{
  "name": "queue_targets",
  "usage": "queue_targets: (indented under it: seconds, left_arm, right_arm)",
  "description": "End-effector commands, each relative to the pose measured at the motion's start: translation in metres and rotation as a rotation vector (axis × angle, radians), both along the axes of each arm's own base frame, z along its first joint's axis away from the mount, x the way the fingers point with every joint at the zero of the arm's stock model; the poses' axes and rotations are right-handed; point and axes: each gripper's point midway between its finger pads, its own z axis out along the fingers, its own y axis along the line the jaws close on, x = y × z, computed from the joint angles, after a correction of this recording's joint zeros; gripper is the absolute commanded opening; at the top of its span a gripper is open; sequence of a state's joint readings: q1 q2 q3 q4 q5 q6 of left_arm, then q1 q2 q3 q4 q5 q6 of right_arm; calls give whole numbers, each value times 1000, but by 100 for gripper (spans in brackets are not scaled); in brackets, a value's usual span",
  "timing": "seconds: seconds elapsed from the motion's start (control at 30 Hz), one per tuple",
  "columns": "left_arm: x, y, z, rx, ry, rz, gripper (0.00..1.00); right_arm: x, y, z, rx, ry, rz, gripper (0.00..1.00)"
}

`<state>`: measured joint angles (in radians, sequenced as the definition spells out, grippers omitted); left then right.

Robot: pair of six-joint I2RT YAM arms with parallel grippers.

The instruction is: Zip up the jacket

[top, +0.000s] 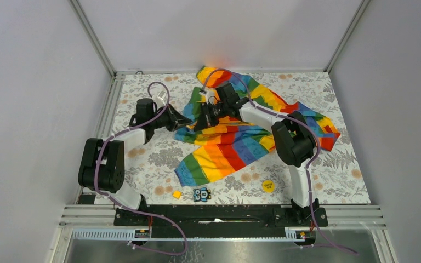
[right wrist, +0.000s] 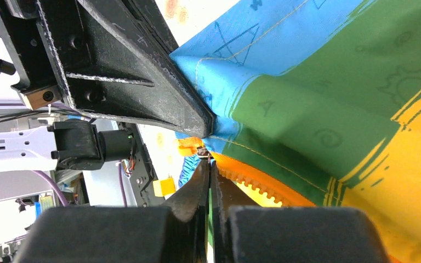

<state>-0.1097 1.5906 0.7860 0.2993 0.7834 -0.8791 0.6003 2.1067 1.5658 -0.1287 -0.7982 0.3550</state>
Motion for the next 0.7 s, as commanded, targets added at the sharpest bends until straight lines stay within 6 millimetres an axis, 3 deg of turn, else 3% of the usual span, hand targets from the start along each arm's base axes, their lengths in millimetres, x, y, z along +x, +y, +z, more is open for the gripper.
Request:
queue_targets:
  seconds: [0.0, 0.23, 0.37, 0.43, 0.53, 0.67]
  left_arm:
    - [7, 23, 34, 10, -164, -3, 0]
    - [2, 8, 33, 70, -161, -40, 2]
    - [2, 8, 25, 69, -101, -16, 42]
    - [3, 14, 24, 94, -96, 22, 52]
    - [2, 23, 29, 144, -106, 75, 57]
    - [-10, 26, 39, 123, -105, 115, 52]
  right_arm:
    - [15, -37, -32, -146, 77, -128, 0]
    - [6, -10, -8, -56, 34, -53, 0]
    - [-4, 3, 2, -4, 14, -6, 0]
    - [-8, 6, 2, -2, 15, 8, 0]
    - [-11, 7, 1, 3, 15, 10, 0]
    - [-10, 8, 3, 11, 12, 10, 0]
